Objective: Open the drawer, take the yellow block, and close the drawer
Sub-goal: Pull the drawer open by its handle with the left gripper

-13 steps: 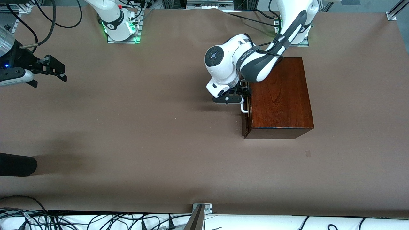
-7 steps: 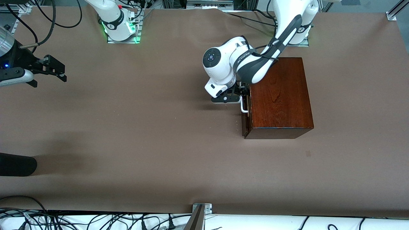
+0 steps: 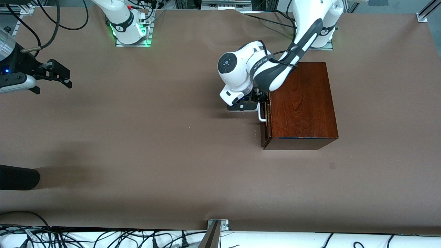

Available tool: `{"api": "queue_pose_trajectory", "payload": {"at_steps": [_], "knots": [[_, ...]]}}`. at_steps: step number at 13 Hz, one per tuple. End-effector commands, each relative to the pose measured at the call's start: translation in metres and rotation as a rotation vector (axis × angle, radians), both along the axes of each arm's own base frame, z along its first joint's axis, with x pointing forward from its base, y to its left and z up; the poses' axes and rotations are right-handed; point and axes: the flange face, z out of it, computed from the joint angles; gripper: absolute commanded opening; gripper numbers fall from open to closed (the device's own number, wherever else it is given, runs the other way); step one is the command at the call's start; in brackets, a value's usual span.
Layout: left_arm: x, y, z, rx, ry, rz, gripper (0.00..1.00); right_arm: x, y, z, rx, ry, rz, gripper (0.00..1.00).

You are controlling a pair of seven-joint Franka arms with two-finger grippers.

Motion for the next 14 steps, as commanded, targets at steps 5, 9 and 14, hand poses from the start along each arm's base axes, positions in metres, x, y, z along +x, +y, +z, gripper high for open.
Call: {"api": "queue_pose_trajectory", "payload": {"at_steps": [5,9,14], "knots": [[-0.013,-0.061,-0.018,-0.121,-0.065,0.004,1.0,0.0,-0.002,0.004,-0.012,0.004,0.004,1.0],[-0.003,-0.078,-0.012,-0.162,-0.076,0.015,1.0,0.0,-0.002,0.004,-0.012,0.004,0.004,1.0],[-0.004,-0.096,-0.011,-0.193,-0.075,0.013,1.0,0.0,-0.002,0.004,-0.012,0.004,0.002,1.0]]}}
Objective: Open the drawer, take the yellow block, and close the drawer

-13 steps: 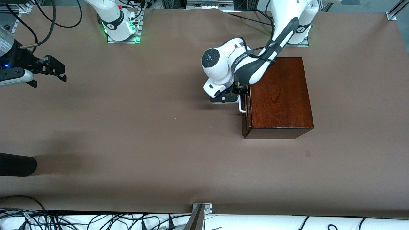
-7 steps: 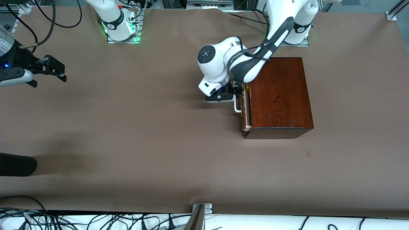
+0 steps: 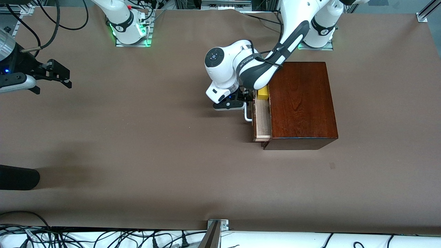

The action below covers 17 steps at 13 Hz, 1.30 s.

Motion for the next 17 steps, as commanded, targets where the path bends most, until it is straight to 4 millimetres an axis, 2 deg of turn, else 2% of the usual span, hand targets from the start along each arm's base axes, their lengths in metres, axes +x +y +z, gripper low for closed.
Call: {"api": "queue_pose_trajectory", "payload": {"at_steps": [1,9,12,15,17], "knots": [[0.002,-0.043,-0.011,-0.127,-0.008,-0.02,1.0,0.0,-0.002,0.004,-0.012,0.004,0.003,1.0],[0.005,-0.042,-0.003,-0.119,-0.026,-0.028,1.0,0.0,-0.003,0.004,-0.012,0.004,0.002,1.0],[0.019,-0.039,0.022,-0.074,-0.021,-0.005,1.0,0.0,-0.003,0.004,-0.012,0.004,0.002,1.0],[0.017,-0.036,0.036,-0.033,-0.013,0.0,1.0,0.0,-0.004,0.004,-0.011,0.004,0.0,1.0],[0.011,-0.039,0.035,-0.008,-0.006,-0.008,1.0,0.0,-0.004,0.004,-0.011,0.004,0.0,1.0]]}}
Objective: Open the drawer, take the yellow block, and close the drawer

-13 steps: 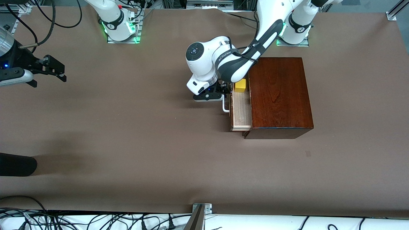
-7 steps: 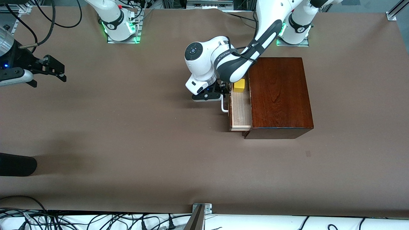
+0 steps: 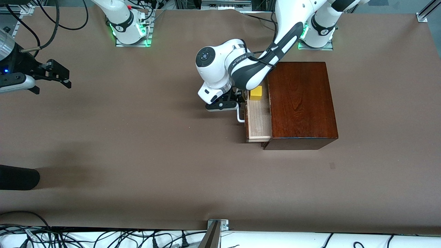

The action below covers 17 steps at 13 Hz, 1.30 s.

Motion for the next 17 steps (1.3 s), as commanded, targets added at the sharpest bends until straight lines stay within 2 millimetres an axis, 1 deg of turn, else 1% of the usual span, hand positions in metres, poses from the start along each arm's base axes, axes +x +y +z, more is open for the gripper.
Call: {"api": "queue_pose_trajectory", "payload": {"at_steps": [1,2,4,6,7,8,9,10,11,12,13,14,15,16,17], "knots": [[-0.003,-0.014,0.011,0.004,-0.003,-0.027,1.0,0.0,-0.002,0.004,-0.011,0.004,0.003,1.0],[-0.002,-0.014,0.014,0.004,-0.005,-0.026,1.0,0.0,-0.003,0.003,-0.011,0.006,-0.001,1.0],[-0.001,-0.01,0.031,0.015,-0.011,-0.028,1.0,0.0,-0.003,0.003,-0.011,0.006,0.0,1.0],[0.007,0.003,0.07,0.024,-0.012,-0.073,1.0,0.0,-0.002,0.004,-0.011,0.004,0.0,1.0],[0.015,0.015,0.094,0.025,-0.007,-0.076,1.0,0.0,-0.002,0.003,-0.011,0.006,-0.002,1.0],[0.022,0.029,0.112,0.022,0.015,-0.059,1.0,0.0,-0.002,0.003,-0.011,0.006,-0.003,1.0],[0.026,0.042,0.138,-0.007,0.037,-0.038,1.0,0.0,-0.002,0.004,-0.01,0.004,-0.003,1.0],[0.036,0.062,0.162,-0.04,0.06,-0.018,1.0,0.0,-0.002,0.004,-0.01,0.004,-0.003,1.0],[0.046,0.087,0.188,-0.063,0.077,-0.02,1.0,0.0,-0.002,0.003,-0.011,0.006,-0.003,1.0],[0.058,0.119,0.211,-0.085,0.098,-0.017,1.0,0.0,-0.002,0.003,-0.011,0.006,-0.005,1.0],[0.071,0.153,0.231,-0.115,0.112,0.009,1.0,0.0,-0.002,0.003,-0.01,0.006,-0.008,1.0],[0.081,0.182,0.247,-0.142,0.117,0.036,1.0,0.0,-0.002,0.003,-0.01,0.006,-0.009,1.0],[0.089,0.211,0.257,-0.144,0.127,0.053,1.0,0.0,-0.001,0.004,-0.007,0.003,-0.008,1.0],[0.097,0.237,0.26,-0.144,0.151,0.045,1.0,0.0,0.0,0.004,-0.007,0.003,-0.006,1.0],[0.104,0.26,0.26,-0.158,0.186,0.037,1.0,0.0,0.001,0.005,-0.005,0.002,-0.005,1.0]]}}
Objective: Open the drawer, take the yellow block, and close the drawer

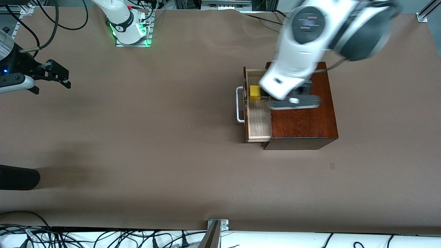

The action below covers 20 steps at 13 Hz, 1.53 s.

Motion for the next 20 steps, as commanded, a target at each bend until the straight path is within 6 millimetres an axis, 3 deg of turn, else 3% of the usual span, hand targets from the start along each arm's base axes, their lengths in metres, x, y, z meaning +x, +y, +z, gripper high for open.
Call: {"api": "queue_pose_trajectory", "payload": {"at_steps": [1,3,6,8,10,13,14,15,18,20], "knots": [[0.008,0.052,0.014,-0.054,0.044,-0.038,1.0,-0.001,0.004,0.006,-0.005,-0.001,0.0,1.0],[0.016,0.106,0.029,-0.071,-0.005,-0.077,1.0,-0.001,0.011,0.008,-0.001,-0.008,0.008,1.0],[0.003,0.195,0.027,-0.153,-0.072,-0.069,1.0,-0.004,0.041,0.008,0.003,-0.01,0.06,1.0],[-0.015,0.225,0.037,-0.147,-0.169,-0.028,1.0,-0.001,0.066,0.001,0.004,-0.014,0.113,1.0],[-0.031,0.232,0.035,-0.123,-0.155,-0.02,1.0,-0.004,0.108,-0.015,-0.003,0.02,0.196,1.0],[-0.028,0.253,0.028,-0.116,-0.141,-0.045,1.0,-0.032,0.186,-0.02,-0.012,0.045,0.339,1.0],[-0.027,0.263,0.027,-0.116,-0.138,-0.033,1.0,-0.032,0.219,-0.041,-0.021,0.065,0.391,1.0],[-0.027,0.264,0.026,-0.116,-0.129,-0.031,1.0,-0.033,0.263,-0.079,-0.029,0.097,0.448,1.0],[-0.026,0.263,0.024,-0.117,-0.119,-0.033,1.0,-0.05,0.357,-0.121,0.008,0.017,0.595,1.0],[-0.025,0.265,0.023,-0.118,-0.118,-0.03,1.0,-0.077,0.436,-0.142,0.02,-0.009,0.728,1.0]]}}
